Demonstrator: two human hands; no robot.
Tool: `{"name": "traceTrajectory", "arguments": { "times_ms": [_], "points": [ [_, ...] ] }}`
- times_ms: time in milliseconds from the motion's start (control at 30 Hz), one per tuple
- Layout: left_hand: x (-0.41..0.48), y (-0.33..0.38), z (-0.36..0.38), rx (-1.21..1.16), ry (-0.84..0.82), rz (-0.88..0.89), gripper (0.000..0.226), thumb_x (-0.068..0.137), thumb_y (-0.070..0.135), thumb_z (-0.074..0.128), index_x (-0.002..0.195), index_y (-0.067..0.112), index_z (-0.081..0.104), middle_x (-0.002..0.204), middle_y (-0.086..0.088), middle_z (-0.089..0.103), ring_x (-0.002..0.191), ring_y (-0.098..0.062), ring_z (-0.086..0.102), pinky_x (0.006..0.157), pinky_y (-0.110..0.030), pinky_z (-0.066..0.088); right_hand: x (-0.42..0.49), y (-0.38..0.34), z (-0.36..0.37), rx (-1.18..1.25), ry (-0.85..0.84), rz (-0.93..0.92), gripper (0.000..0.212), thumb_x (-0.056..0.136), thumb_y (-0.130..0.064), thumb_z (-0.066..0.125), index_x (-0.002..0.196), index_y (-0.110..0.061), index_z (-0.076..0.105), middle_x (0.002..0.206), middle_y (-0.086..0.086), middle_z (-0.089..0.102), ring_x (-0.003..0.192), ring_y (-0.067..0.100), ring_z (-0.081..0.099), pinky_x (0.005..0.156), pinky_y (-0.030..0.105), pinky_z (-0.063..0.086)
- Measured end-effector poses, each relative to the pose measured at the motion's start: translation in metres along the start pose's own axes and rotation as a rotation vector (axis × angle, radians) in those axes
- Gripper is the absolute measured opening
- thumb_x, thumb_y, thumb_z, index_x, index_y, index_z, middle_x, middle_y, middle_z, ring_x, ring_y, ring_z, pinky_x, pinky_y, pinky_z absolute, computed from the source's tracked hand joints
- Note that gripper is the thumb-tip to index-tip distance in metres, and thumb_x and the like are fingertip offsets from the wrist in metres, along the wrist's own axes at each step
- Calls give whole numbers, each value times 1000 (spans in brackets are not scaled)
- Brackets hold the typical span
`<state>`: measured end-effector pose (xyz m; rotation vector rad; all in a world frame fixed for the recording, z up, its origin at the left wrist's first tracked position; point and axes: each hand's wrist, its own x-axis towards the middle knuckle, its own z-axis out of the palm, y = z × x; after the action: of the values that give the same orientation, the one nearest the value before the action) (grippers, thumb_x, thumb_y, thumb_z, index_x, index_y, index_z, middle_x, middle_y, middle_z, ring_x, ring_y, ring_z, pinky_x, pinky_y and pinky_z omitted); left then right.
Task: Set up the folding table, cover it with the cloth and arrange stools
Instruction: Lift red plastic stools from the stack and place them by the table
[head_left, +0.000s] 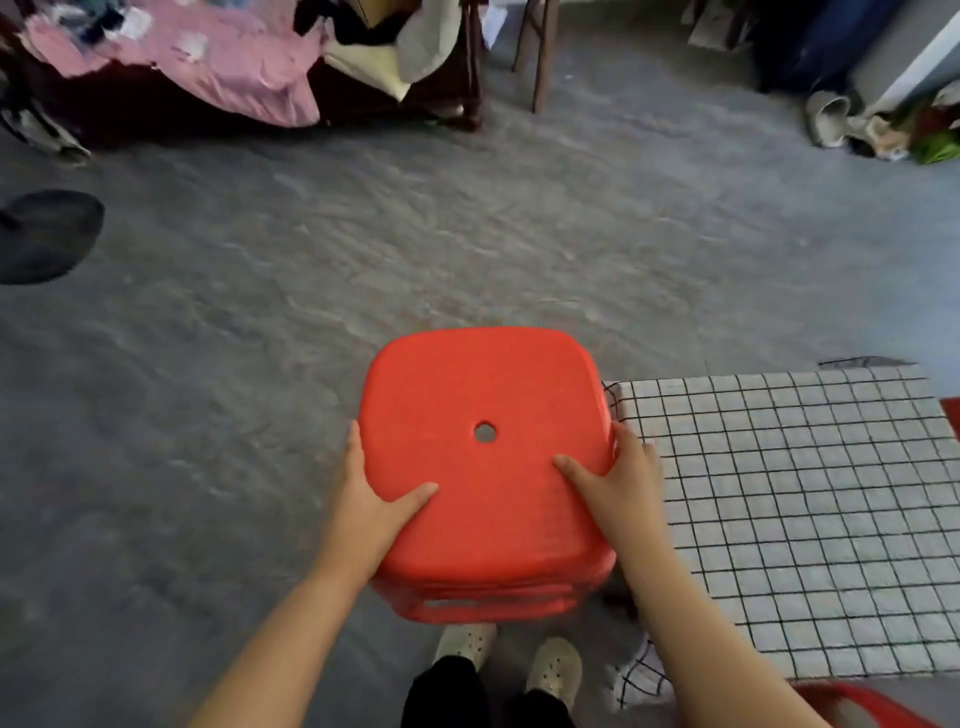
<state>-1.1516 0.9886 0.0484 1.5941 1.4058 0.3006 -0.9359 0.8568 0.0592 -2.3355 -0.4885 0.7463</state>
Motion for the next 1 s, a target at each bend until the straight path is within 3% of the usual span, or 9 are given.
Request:
{"name": "traceTrajectory", "arguments": {
  "times_ms": [67, 367, 433, 533, 767, 1000],
  "points": [
    [17, -29, 17, 16, -37, -43, 129, 49, 49, 84, 149, 30, 6, 151, -1, 31, 134, -13, 35, 113, -40, 28, 14, 26, 28, -37, -17, 23, 86, 62, -49, 80, 130, -7, 47, 114, 13, 55, 109, 32, 49, 96, 48, 41],
    [75, -138, 80, 120, -154, -230, 132, 40, 57, 76, 148, 30, 7, 144, 0, 41, 127, -15, 45, 108, -40, 35, 55, 117, 118, -86, -67, 163, 85, 66, -35, 82, 135, -10, 39, 124, 15, 47, 120, 31, 40, 101, 41, 34],
    [80, -157, 89, 146, -176, -267, 129, 45, 48, 83, 148, 27, 9, 143, -2, 42, 126, -16, 45, 107, -39, 36, 53, 139, 137, -81, -85, 210, 85, 66, -32, 82, 135, -11, 38, 126, 14, 46, 120, 31, 41, 101, 41, 35],
    [78, -184, 102, 178, -236, -295, 123, 59, 25, 87, 149, 19, 5, 146, -5, 36, 130, -18, 40, 109, -34, 31, 44, 167, 160, -89, -138, 258, 85, 69, -27, 82, 137, -11, 34, 130, 14, 43, 122, 30, 41, 100, 38, 34],
    [74, -207, 119, 406, -187, -221, 130, 63, 30, 85, 148, 7, -10, 155, -17, 9, 143, -25, 11, 113, -32, 14, 37, 193, 185, -63, -134, 244, 89, 67, -31, 82, 141, -20, 33, 127, 7, 43, 122, 24, 40, 99, 37, 36],
    [70, -194, 118, 501, -168, -248, 127, 65, 34, 83, 148, 11, -10, 156, -18, 0, 143, -28, 11, 112, -36, 18, 34, 192, 187, -46, -105, 269, 89, 68, -31, 81, 142, -22, 32, 131, 7, 40, 126, 25, 38, 99, 41, 37]
  ]
}}
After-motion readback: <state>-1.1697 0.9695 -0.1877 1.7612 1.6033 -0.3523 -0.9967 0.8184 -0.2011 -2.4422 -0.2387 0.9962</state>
